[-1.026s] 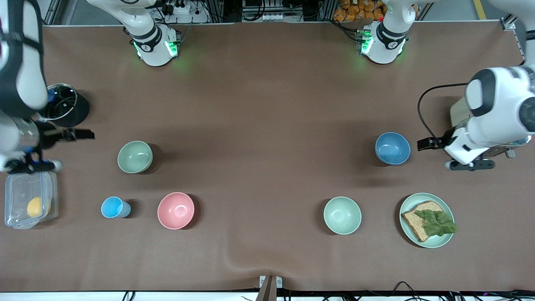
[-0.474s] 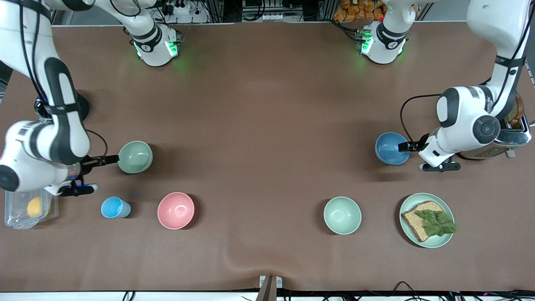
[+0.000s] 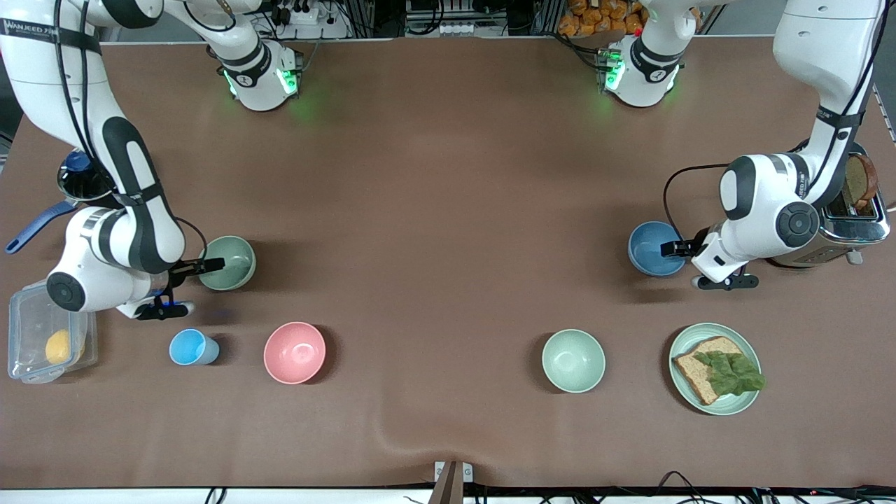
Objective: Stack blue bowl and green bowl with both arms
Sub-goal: 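Grasp the blue bowl with the left gripper while the right gripper grasps the green bowl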
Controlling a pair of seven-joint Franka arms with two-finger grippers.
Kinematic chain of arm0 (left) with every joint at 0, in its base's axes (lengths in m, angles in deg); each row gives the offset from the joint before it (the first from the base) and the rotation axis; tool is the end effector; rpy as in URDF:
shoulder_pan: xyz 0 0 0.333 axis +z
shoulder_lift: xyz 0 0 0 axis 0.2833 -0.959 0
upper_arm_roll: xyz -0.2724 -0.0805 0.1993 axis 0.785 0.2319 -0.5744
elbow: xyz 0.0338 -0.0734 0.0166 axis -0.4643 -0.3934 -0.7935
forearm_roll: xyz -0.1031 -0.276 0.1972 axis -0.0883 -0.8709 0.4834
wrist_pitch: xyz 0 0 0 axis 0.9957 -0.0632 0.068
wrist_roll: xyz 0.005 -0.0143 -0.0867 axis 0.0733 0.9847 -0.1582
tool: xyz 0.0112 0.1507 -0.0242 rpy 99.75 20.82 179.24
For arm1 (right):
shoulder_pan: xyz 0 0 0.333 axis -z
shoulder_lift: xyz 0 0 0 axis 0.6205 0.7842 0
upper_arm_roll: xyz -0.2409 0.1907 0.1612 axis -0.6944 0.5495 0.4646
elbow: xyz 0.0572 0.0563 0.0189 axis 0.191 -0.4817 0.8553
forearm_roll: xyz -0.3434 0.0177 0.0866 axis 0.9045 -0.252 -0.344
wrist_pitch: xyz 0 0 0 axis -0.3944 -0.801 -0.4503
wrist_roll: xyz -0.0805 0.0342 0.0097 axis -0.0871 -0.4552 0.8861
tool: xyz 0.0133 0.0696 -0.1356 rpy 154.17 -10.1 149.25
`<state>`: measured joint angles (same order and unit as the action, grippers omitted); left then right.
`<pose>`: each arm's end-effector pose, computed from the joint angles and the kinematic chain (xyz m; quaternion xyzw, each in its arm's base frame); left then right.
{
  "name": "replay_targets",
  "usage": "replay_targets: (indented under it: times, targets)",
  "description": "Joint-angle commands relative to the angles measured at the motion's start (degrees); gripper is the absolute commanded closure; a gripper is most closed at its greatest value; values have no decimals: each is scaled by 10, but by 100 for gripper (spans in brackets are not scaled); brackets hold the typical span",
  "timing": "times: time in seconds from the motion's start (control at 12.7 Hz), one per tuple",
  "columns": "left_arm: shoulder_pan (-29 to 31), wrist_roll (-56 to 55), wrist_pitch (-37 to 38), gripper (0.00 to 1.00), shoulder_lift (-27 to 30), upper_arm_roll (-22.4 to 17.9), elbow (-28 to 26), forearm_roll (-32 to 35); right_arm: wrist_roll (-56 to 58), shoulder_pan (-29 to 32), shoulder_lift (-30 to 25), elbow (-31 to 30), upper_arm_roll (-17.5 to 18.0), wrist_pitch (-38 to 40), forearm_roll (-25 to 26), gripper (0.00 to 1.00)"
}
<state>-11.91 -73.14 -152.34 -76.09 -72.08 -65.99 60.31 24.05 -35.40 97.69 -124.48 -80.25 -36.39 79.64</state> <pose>0.5283 0.0075 0.2302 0.9950 0.0126 -0.0985 0.0137 0.5670 -0.0676 0.1934 -0.9722 -0.0341 0.2227 0.0632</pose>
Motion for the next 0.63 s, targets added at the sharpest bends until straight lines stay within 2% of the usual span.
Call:
replay_targets:
  times: [0.0, 0.08, 0.16, 0.24, 0.32, 0.39, 0.55]
  targets:
    - [0, -4, -8, 30, 5, 3, -5, -5, 10, 3, 0, -8, 4, -7, -13, 52]
    - [-1, -5, -8, 45, 4, 3, -4, -5, 10, 3, 0, -8, 4, -6, -18, 90]
    - [-2, -6, -8, 60, 3, 3, -4, -5, 11, 3, 0, -9, 4, -6, -23, 99]
    - [-2, -7, -8, 75, 0, 3, -3, -5, 11, 3, 0, -9, 4, -5, -24, 99]
    - [-2, -7, -8, 94, 0, 3, -2, -6, 11, 3, 0, -9, 4, -4, -24, 99]
    - [-2, -7, -8, 100, 0, 3, 0, -8, 11, 3, 0, -9, 4, -6, -25, 100]
    - [-4, -7, -7, 100, 0, 4, 3, -10, 11, 2, -1, -8, 4, -5, -44, 100]
